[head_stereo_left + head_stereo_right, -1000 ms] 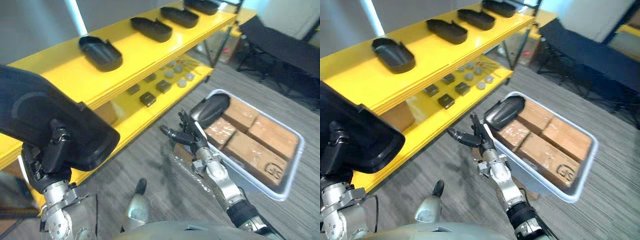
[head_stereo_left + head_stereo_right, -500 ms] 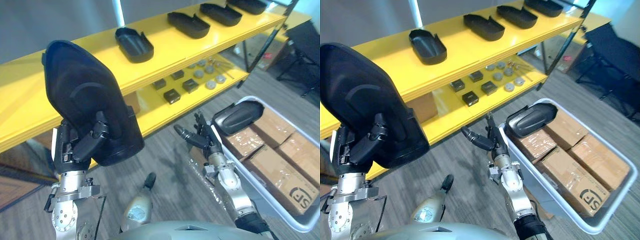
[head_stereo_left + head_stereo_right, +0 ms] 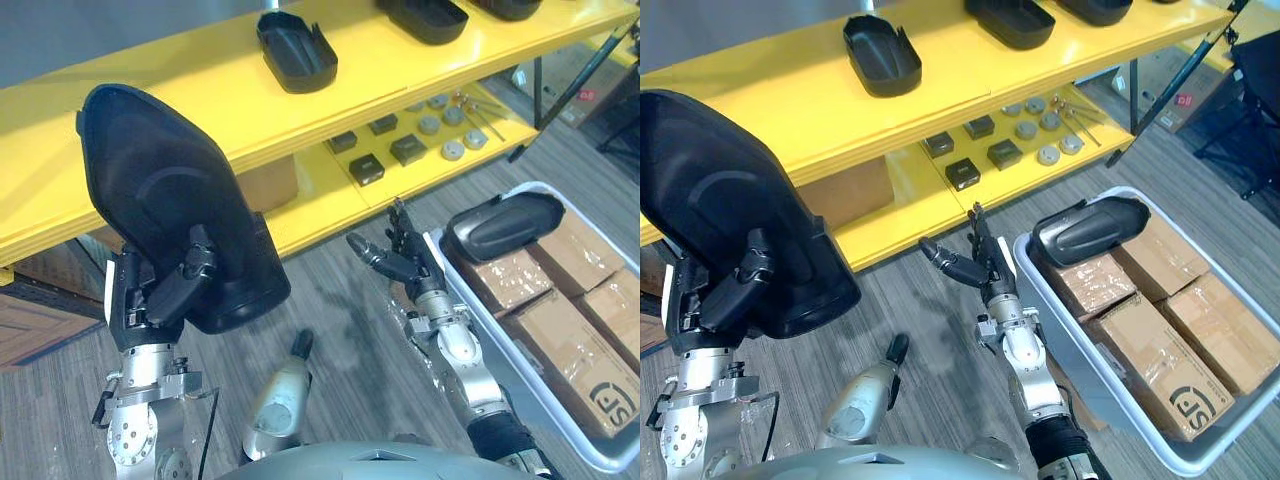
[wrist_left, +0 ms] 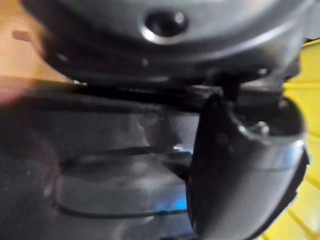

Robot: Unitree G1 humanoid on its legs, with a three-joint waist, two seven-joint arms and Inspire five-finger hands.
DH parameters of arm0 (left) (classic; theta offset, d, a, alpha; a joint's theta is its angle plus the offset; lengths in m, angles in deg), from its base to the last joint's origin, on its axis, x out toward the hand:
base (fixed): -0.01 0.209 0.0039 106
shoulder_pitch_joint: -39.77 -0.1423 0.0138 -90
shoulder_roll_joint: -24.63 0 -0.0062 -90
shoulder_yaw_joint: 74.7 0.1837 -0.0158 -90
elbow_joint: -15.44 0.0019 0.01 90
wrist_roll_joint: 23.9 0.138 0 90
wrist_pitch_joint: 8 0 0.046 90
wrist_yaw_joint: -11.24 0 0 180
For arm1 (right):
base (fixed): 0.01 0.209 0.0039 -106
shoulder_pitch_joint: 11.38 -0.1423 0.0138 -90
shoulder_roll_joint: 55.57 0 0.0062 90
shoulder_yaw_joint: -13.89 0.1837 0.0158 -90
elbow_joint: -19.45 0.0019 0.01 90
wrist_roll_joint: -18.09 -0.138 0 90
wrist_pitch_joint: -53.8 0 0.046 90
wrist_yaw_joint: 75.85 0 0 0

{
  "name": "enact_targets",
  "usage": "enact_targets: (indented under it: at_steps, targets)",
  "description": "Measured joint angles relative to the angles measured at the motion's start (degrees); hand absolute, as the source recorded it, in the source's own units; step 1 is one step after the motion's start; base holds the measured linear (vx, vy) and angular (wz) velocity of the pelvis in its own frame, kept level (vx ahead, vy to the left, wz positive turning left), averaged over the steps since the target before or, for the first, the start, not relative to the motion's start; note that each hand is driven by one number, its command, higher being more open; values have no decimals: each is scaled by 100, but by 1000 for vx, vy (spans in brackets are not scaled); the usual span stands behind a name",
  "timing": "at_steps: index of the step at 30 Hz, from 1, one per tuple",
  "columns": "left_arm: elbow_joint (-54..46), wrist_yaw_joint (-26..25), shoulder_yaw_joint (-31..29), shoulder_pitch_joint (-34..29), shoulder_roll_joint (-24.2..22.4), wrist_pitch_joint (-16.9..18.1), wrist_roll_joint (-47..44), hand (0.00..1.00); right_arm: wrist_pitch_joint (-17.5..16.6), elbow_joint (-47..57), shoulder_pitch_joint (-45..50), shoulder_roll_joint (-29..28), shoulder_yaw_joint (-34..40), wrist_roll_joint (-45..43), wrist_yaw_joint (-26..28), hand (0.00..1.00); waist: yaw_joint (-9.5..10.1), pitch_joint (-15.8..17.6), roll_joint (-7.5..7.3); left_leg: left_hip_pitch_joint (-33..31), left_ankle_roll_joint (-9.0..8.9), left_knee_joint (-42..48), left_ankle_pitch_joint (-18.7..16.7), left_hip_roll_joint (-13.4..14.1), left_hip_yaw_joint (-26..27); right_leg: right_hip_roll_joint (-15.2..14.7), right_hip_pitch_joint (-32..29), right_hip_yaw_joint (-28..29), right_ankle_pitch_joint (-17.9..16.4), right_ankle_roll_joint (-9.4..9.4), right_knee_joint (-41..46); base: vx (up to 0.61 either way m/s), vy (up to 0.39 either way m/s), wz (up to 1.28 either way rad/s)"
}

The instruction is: Walk over and take three plastic housings, then place them on the shelf

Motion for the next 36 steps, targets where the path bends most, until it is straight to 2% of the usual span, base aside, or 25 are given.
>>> enact_targets:
  at_steps: [1, 2, 3, 4, 5, 6, 8, 9, 10, 11, 12, 13, 14, 15, 16, 17, 18, 19, 20, 22, 25, 31, 32, 34, 36]
  targets:
    - [-2, 106, -109, -50, -34, 53, 5, 0, -9, 173, 84, 18, -1, 4, -76, 100, 56, -66, 175, -347, 186, 1872, -961, -111, 223, 87, 70, 70, -121, 29, 69, 126, 95, 1]
    - [-4, 131, -135, -92, -64, 63, 11, 0, -47, 268, 182, 46, -7, 6, -121, 100, 33, -156, 348, -280, 241, 1883, -1403, -38, 272, 172, -19, 123, -90, 83, 316, 102, 166, 18]
    - [28, 173, -280, 73, 18, 91, 18, 0, -107, 271, 259, -95, -16, 6, -317, 100, -44, -158, 194, -217, 361, 1696, -1663, -49, 312, 3, -451, 712, 94, 477, 1079, 42, 192, 27]
    - [29, 130, -331, 94, 16, 90, 17, 0, -107, 256, 259, -183, -26, 17, -388, 100, -13, -196, 109, -158, 380, 1504, -1606, -119, 318, -62, -767, 988, 414, 686, 1468, 55, 198, 19]
    - [29, 81, -389, 97, 25, 90, 26, 0, -122, 249, 242, -261, -24, 32, -428, 100, -3, -191, 75, -8, 432, 1278, -1533, -115, 288, -138, -1017, 1103, 836, 626, 1882, 155, 139, -13]
    - [29, -79, -461, 101, 36, 87, 26, 0, -162, 209, 203, -350, -10, 208, -422, 100, -45, -162, 103, 350, 587, 895, -1420, -156, 205, -322, -1485, 1208, 944, 470, 2714, 166, 86, -11]
    - [28, -249, -483, 161, 37, 86, 14, 0, -217, 202, 176, -292, -7, 251, -365, 100, -63, -142, 161, 705, 707, 581, -1338, -146, 133, -298, -1735, 1232, 513, 95, 2857, 138, 42, -9]
    - [27, -369, -477, 203, 52, 87, -16, 0, -244, 210, 166, -228, 17, 311, -285, 100, -85, -183, 330, 848, 724, 402, -1268, -80, 64, -119, -1956, 1252, 339, -203, 2582, 122, 24, 22]
    - [29, -483, -458, 320, 105, 87, -134, 0, -299, 306, 136, -108, 87, 465, -247, 100, -234, -300, 416, 925, 706, 252, -1230, 1, -150, 204, -2207, 1382, 246, -362, 1862, 190, -12, 76]
    - [60, -599, -402, 537, 215, 88, -192, 0, -367, 486, 125, 42, 169, 461, -264, 100, -381, -302, 500, 969, 665, 156, -1206, -16, -412, 429, -2381, 1787, 294, -295, 1108, 159, -21, 101]
    - [108, -638, -364, 662, 290, 88, -203, 0, -369, 581, 123, 115, 219, 459, -309, 100, -412, -304, 508, 1001, 642, 120, -1202, -40, -525, 488, -2423, 2021, 363, -211, 794, 232, -123, 124]
    - [246, -721, -321, 890, 407, 88, -210, 0, -369, 679, 73, 241, 297, 464, -391, 100, -485, -315, 495, 1093, 560, 89, -1205, -93, -762, 580, -2468, 2346, 489, -18, 247, 237, -214, 120]
    - [372, -866, -265, 1016, 468, 86, -224, 0, -369, 702, 3, 324, 364, 461, -425, 100, -518, -354, 441, 1233, 451, 16, -1217, -128, -990, 612, -2407, 2534, 635, 15, -200, 293, -288, 117]
    - [416, -942, -250, 1042, 465, 85, -225, 0, -369, 714, -28, 364, 396, 460, -421, 100, -520, -401, 391, 1285, 421, -27, -1229, -143, -1105, 617, -2364, 2531, 756, -62, -413, 269, -356, 116]
    - [468, -1062, -244, 1014, 468, 84, -226, 0, -375, 800, -42, 404, 491, 460, -416, 100, -515, -529, 219, 1304, 312, -97, -1290, -211, -1305, 592, -2243, 2389, 1009, -219, -799, 280, -422, 128]
    - [515, -1170, -218, 994, 408, 79, -228, 0, -497, 810, -97, 453, 656, 460, -413, 100, -529, -602, 130, 1290, 200, -145, -1363, -159, -1378, 541, -2126, 2233, 1701, 5, -889, 272, -431, 131]
    - [559, -1169, -212, 964, 281, 74, -226, 0, -514, 800, -170, 530, 750, 460, -415, 100, -508, -639, 235, 1273, 156, -189, -1391, 35, -1276, 609, -2056, 2010, 1672, -26, -899, 245, -408, 139]
    - [563, -1166, -192, 845, 101, 46, -225, 0, -556, 801, -321, 709, 934, 460, -421, 100, -533, -760, 387, 1075, 114, -236, -1253, 448, -654, 729, -1915, 1583, 1681, -120, -1099, 216, -337, 137]
    - [562, -1113, -125, 824, -32, -41, -224, 0, -568, 795, -454, 900, 1170, 463, -448, 100, -522, -803, 493, 1051, -57, -419, -988, 715, -96, 795, -1707, 1209, 1684, -155, -1290, 212, -307, 145]
    - [561, -1041, 67, 832, -73, -124, -210, 0, -568, 795, -532, 1119, 1583, 460, -491, 100, -531, -844, 564, 1270, -126, -876, -618, 902, 717, 832, -1297, 638, 1643, -221, -1434, 257, -247, 155]
    - [495, -959, 430, 826, 32, -133, -169, 0, -569, 941, -541, 1145, 1960, 456, -592, 100, -574, -906, 522, 1626, 12, -1326, -271, 1029, 1750, 849, -693, 52, 1617, -257, -1490, 169, -91, 124]
    - [447, -994, 591, 797, 287, -203, -122, 0, -590, 1318, -623, 991, 1751, 453, -497, 100, -512, -987, 495, 1906, 100, -1564, -147, 998, 1740, 790, -596, 56, 1594, -262, -1096, 104, 14, 27]
    - [447, -995, 612, 796, 300, -216, -123, 0, -590, 1317, -587, 983, 1750, 447, -476, 100, -526, -984, 507, 1987, 107, -1606, -143, 1034, 1734, 757, -700, 134, 1450, -352, -943, -8, -4, -5]
    - [463, -997, 581, 788, 392, -257, -126, 0, -591, 1355, -396, 818, 1755, 427, -378, 100, -563, -1111, 236, 2014, 78, -1623, -166, 898, 1821, 750, -661, 338, 1475, -274, -1500, -23, -50, -12]
    - [468, -1000, 615, 673, 384, -277, -119, 0, -591, 1375, -321, 718, 1745, 264, -289, 100, -595, -1106, 256, 1855, 17, -1246, -378, 941, 1924, 757, -638, 367, 1453, -242, -1599, 4, -84, -27]
